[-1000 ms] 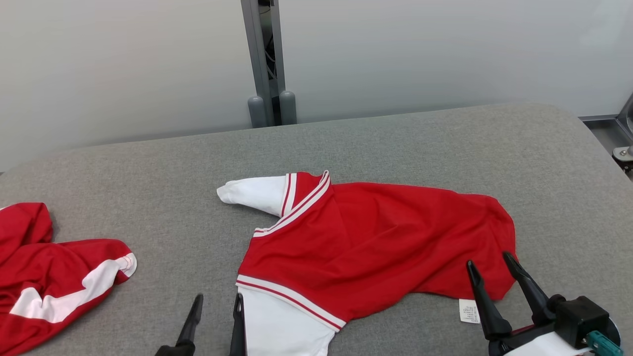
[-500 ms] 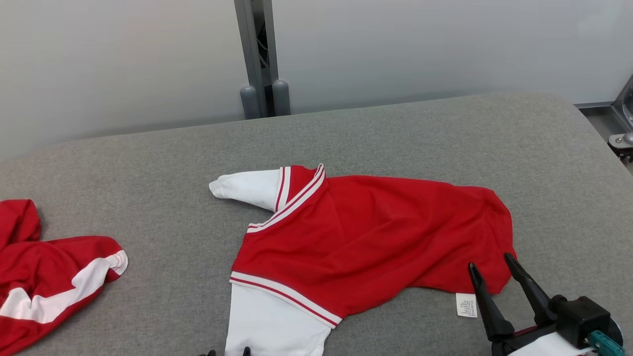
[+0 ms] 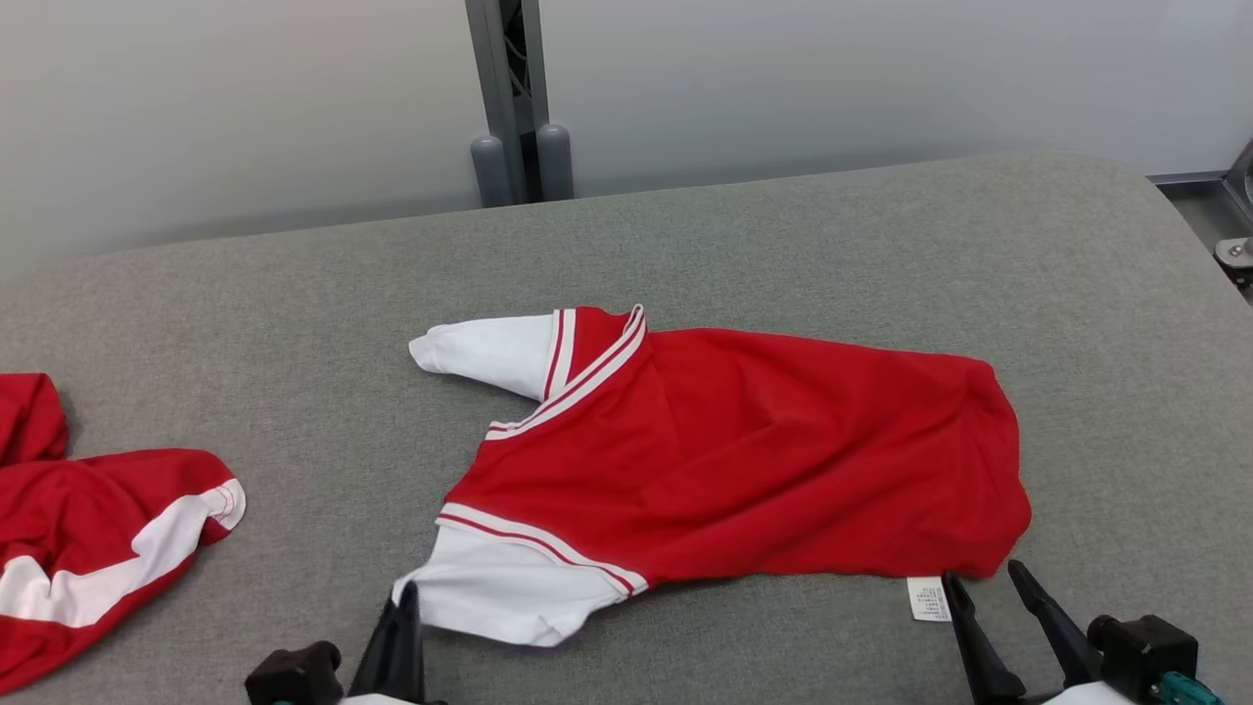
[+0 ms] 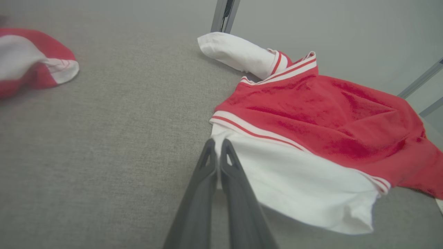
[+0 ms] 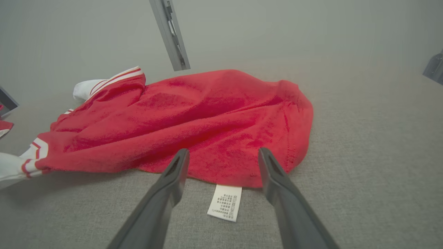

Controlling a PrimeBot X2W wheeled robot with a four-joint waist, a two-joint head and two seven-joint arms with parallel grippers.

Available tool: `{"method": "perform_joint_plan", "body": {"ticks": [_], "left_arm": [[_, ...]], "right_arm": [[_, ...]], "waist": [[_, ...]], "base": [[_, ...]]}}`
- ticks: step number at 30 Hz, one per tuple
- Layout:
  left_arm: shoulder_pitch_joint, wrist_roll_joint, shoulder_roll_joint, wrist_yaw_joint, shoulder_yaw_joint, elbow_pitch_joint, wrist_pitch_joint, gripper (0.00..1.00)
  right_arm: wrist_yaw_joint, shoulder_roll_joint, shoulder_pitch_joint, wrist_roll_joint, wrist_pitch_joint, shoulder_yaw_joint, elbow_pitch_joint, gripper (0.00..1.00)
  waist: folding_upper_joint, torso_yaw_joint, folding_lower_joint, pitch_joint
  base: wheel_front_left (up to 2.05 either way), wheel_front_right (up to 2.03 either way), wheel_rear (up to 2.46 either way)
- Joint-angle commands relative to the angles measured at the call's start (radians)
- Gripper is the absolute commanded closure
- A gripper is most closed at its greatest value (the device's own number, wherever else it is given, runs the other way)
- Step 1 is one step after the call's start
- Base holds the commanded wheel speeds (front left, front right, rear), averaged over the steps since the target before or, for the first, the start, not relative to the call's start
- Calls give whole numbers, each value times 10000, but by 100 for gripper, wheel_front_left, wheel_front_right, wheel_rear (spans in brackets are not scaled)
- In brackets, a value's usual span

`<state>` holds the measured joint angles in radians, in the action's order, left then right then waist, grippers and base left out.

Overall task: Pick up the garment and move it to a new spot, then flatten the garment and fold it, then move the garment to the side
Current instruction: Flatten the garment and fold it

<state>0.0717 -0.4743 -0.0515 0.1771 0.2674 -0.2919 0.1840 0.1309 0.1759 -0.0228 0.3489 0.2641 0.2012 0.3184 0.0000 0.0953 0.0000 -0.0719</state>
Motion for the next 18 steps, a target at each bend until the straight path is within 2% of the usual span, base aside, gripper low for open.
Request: {"method": "perform_joint_plan", "body": {"ticks": [1,9,18], "left_arm": [[-174,-60,-146,-34,-212,148,212,100],[-194,142,-416,134,-820,867,704,100],[-183,342,-358,244,-894,1151,788,100]], "right_arm": [[-3,47,159,154,6,14,263,0],[-3,14,597,658,6,246,2025,0],[-3,80,998,1036,-3,363,2894,0]], "waist": [[0,-22,0,-6],[0,-141,0,1],[0,-258,0,-160]], "base": [[0,0,0],[0,0,0],[0,0,0]]}}
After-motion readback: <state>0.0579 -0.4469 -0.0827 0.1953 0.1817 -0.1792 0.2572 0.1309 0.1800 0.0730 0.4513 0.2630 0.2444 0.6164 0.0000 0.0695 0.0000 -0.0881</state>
